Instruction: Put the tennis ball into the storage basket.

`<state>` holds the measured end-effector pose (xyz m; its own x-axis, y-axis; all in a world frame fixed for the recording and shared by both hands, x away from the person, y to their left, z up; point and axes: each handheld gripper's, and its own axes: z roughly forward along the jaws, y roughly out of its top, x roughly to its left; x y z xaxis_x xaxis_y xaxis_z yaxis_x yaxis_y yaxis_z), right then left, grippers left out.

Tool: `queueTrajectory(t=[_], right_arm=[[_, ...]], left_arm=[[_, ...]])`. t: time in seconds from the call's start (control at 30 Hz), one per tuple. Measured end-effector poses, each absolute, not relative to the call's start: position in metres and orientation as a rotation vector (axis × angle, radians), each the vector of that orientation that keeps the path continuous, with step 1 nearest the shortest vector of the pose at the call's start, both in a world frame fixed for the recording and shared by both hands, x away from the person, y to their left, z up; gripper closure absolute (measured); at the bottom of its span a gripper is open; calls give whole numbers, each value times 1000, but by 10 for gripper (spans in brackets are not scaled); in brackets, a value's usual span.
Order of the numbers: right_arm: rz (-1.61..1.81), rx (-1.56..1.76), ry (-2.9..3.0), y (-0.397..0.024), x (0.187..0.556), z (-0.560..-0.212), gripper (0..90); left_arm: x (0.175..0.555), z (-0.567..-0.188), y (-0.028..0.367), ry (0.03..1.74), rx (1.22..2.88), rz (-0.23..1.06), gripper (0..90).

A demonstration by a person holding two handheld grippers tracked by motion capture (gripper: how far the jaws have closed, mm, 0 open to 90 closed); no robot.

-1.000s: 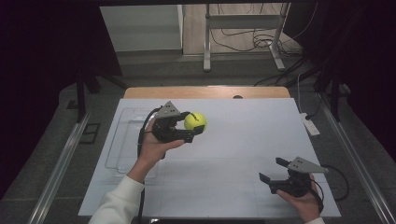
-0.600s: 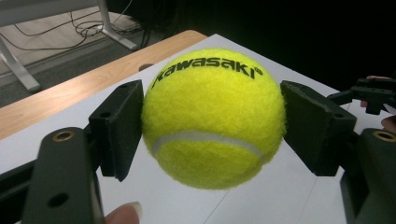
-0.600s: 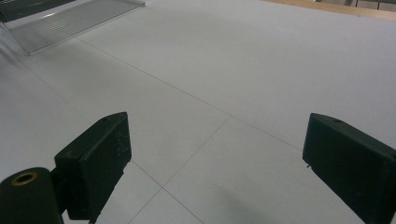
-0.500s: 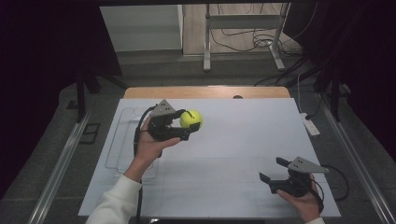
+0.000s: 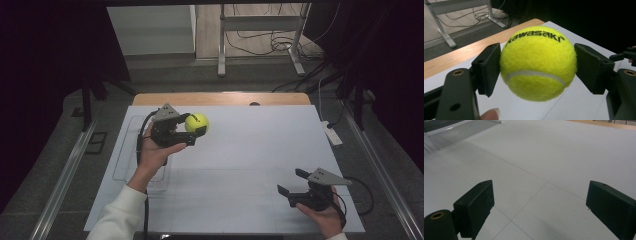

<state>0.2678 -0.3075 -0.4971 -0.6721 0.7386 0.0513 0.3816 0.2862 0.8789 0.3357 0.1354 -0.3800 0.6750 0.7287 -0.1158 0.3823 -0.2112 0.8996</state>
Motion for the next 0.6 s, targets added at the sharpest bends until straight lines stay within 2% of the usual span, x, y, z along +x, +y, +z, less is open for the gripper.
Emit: queueTrajectory(t=[0.6], right_arm=[[1344,1011,2195,-308,268,-497,82]], left_arm=[[342,-384,151,945,1813,439,264]])
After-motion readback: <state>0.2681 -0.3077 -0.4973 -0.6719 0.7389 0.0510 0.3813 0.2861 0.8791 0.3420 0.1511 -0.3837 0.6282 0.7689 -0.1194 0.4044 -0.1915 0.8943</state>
